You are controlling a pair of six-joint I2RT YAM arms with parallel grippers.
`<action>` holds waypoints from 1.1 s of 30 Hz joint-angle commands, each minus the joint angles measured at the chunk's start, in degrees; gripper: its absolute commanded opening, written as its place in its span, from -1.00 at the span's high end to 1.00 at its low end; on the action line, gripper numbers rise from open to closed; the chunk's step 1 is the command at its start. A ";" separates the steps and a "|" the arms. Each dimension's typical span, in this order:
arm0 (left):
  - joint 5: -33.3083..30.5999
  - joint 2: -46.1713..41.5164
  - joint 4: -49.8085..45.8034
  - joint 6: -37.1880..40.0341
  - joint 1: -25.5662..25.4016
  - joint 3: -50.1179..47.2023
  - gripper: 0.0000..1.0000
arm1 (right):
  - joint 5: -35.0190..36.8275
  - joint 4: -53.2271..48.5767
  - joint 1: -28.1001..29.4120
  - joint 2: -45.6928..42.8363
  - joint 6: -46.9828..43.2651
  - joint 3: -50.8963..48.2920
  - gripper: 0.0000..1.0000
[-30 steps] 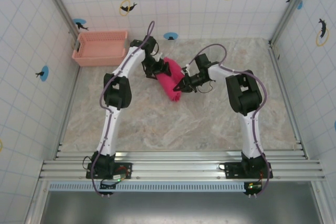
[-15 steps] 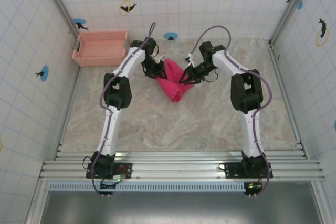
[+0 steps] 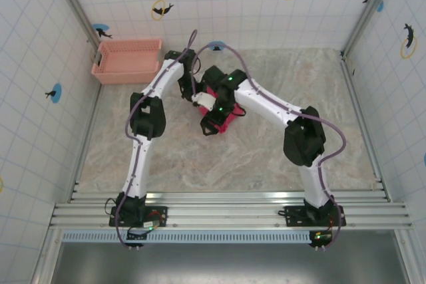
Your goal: Roll up the long pants
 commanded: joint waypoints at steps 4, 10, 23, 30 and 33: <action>-1.01 -2.97 -5.22 0.51 0.32 -3.47 1.00 | 20.62 6.78 1.50 2.60 -1.54 -1.47 -0.96; -0.33 -3.26 -5.25 0.87 0.32 -4.19 0.99 | 24.47 8.42 2.05 6.17 -2.67 -1.37 -0.96; -0.24 -4.98 -7.21 2.76 0.58 -6.34 0.61 | 12.42 10.47 -0.76 10.15 -0.17 -1.70 0.15; -0.66 -13.23 -2.00 1.98 1.43 -17.46 -0.02 | -15.36 20.27 -9.77 6.90 9.33 -10.24 0.55; -1.05 -16.87 0.18 1.44 1.61 -22.56 -0.46 | -25.96 23.97 -12.98 6.74 13.76 -12.23 0.57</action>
